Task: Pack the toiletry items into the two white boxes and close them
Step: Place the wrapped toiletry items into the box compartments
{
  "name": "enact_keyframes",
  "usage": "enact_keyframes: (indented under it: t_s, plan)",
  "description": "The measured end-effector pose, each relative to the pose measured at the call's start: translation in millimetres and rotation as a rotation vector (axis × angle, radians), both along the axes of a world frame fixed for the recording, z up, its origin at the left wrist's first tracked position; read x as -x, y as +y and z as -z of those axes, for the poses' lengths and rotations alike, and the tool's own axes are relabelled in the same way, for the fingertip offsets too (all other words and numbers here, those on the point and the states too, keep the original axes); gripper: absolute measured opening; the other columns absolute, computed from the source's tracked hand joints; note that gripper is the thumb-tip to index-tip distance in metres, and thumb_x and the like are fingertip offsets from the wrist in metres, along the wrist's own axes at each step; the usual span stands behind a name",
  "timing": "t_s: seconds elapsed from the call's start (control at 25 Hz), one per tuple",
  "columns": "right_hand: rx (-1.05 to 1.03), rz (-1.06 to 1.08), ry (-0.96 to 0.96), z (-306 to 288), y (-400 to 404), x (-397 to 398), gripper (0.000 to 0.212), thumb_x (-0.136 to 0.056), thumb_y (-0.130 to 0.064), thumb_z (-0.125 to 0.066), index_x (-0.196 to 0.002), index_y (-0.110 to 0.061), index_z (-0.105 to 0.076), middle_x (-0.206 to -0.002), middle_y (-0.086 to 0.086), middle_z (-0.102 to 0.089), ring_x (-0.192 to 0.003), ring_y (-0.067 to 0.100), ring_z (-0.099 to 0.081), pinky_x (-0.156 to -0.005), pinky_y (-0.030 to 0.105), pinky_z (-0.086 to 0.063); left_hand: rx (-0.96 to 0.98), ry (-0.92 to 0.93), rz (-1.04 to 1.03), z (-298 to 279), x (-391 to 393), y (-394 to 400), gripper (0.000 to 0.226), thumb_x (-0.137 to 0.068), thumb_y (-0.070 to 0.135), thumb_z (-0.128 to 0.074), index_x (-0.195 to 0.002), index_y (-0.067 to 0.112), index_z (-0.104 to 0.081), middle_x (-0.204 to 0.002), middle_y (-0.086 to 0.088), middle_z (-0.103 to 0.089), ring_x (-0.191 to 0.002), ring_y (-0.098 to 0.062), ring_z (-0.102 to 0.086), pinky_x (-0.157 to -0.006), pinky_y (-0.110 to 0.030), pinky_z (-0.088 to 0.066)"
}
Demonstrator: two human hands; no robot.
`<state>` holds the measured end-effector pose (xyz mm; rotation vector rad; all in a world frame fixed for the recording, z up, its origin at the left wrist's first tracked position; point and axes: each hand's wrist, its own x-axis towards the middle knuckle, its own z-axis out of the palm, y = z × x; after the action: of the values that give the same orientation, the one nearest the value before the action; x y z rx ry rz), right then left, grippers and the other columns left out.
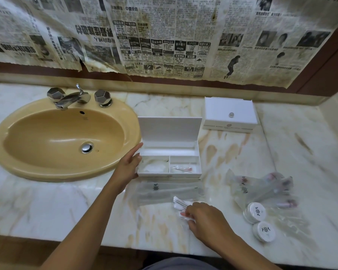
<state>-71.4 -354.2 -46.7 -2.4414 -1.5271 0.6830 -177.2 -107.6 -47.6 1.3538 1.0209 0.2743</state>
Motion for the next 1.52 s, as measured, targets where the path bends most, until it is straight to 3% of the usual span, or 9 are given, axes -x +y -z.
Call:
enact_keyframes:
  t_s: [0.08, 0.24, 0.36, 0.6, 0.88, 1.0, 1.16, 1.28, 1.52]
  plan:
    - [0.01, -0.003, -0.001, 0.5, 1.3, -0.8, 0.022, -0.091, -0.024, -0.045, -0.101, -0.023, -0.065, -0.098, -0.002, -0.062, -0.091, 0.019, -0.057, -0.058, 0.022, -0.028, -0.007, -0.012, -0.001, -0.1, 1.4, -2.7, 0.041, -0.107, 0.02, -0.045, -0.132, 0.052, -0.05, -0.122, 0.008, -0.055, -0.128, 0.002, -0.044, -0.081, -0.031, -0.047]
    - [-0.033, 0.003, 0.023, -7.9, 6.5, -4.8, 0.022, -0.091, -0.028, -0.044, -0.095, -0.023, -0.066, -0.092, -0.003, -0.061, -0.083, 0.016, -0.057, -0.053, 0.011, -0.022, -0.018, -0.027, 0.0, 1.7, 3.4, -3.6, 0.041, -0.107, 0.021, -0.046, -0.131, 0.054, -0.05, -0.138, 0.008, -0.049, -0.136, 0.002, -0.036, -0.082, -0.028, -0.047]
    - [-0.128, 0.017, 0.011, -33.8, 18.0, -13.5, 0.034, -0.088, -0.039, -0.038, -0.086, -0.021, -0.066, -0.085, -0.003, -0.063, -0.079, 0.011, -0.057, -0.06, 0.019, -0.037, 0.008, -0.045, -0.009, 1.6, 4.6, -3.1, 0.041, -0.106, 0.022, -0.047, -0.132, 0.054, -0.05, -0.141, 0.008, -0.048, -0.133, 0.003, -0.036, -0.087, -0.036, -0.047]
    - [-0.248, 0.058, -0.122, -60.8, 72.1, -52.6, 0.02, -0.093, -0.027, -0.052, -0.09, -0.019, -0.07, -0.085, -0.004, -0.065, -0.074, 0.015, -0.06, -0.064, 0.03, -0.049, 0.05, -0.072, -0.019, -0.7, 5.6, -3.4, 0.04, -0.107, 0.024, -0.047, -0.132, 0.054, -0.05, -0.141, 0.009, -0.045, -0.133, 0.0, -0.036, -0.094, -0.039, -0.041]
    - [-0.012, -0.064, -0.232, -25.5, 121.6, -66.0, 0.02, -0.092, -0.016, -0.052, -0.078, -0.007, -0.063, -0.075, 0.002, -0.053, -0.069, 0.022, -0.054, -0.059, 0.027, -0.036, 0.073, -0.078, -0.022, 0.2, 6.0, -1.6, 0.04, -0.107, 0.024, -0.047, -0.137, 0.05, -0.05, -0.144, 0.011, -0.045, -0.133, 0.001, -0.036, -0.091, -0.037, -0.042]
    - [0.068, -0.042, -0.209, -18.3, 127.5, -65.1, 0.014, -0.088, -0.008, -0.053, -0.079, -0.007, -0.064, -0.076, 0.007, -0.054, -0.067, 0.024, -0.051, -0.06, 0.027, -0.039, 0.072, -0.07, -0.018, 0.4, 5.7, -1.0, 0.04, -0.107, 0.025, -0.047, -0.14, 0.048, -0.05, -0.145, 0.013, -0.045, -0.133, 0.002, -0.036, -0.085, -0.033, -0.046]
    - [0.1, 0.005, -0.145, -18.1, 127.8, -63.2, 0.016, -0.087, -0.01, -0.05, -0.088, -0.005, -0.065, -0.08, 0.011, -0.059, -0.07, 0.026, -0.055, -0.06, 0.028, -0.041, 0.077, -0.075, -0.022, 1.7, 5.4, -0.9, 0.041, -0.107, 0.025, -0.047, -0.141, 0.047, -0.05, -0.145, 0.013, -0.044, -0.133, 0.001, -0.036, -0.092, -0.039, -0.041]
    - [0.084, 0.026, -0.116, -17.4, 124.1, -62.5, 0.018, -0.089, -0.015, -0.046, -0.076, -0.006, -0.055, -0.07, 0.006, -0.047, -0.067, 0.026, -0.05, -0.054, 0.028, -0.036, 0.083, -0.073, -0.026, 0.7, 6.0, -0.9, 0.04, -0.107, 0.025, -0.047, -0.139, 0.049, -0.05, -0.144, 0.011, -0.043, -0.135, -0.001, -0.035, -0.094, -0.039, -0.04]
    - [0.022, -0.002, 0.062, -18.7, 111.1, -53.8, 0.035, -0.098, -0.025, -0.036, -0.065, -0.015, -0.045, -0.071, 0.002, -0.05, -0.07, 0.022, -0.052, -0.062, 0.033, -0.039, 0.069, -0.07, -0.026, -0.1, 5.3, -2.3, 0.04, -0.106, 0.026, -0.048, -0.138, 0.05, -0.05, -0.148, 0.008, -0.044, -0.134, -0.002, -0.036, -0.093, -0.039, -0.04]
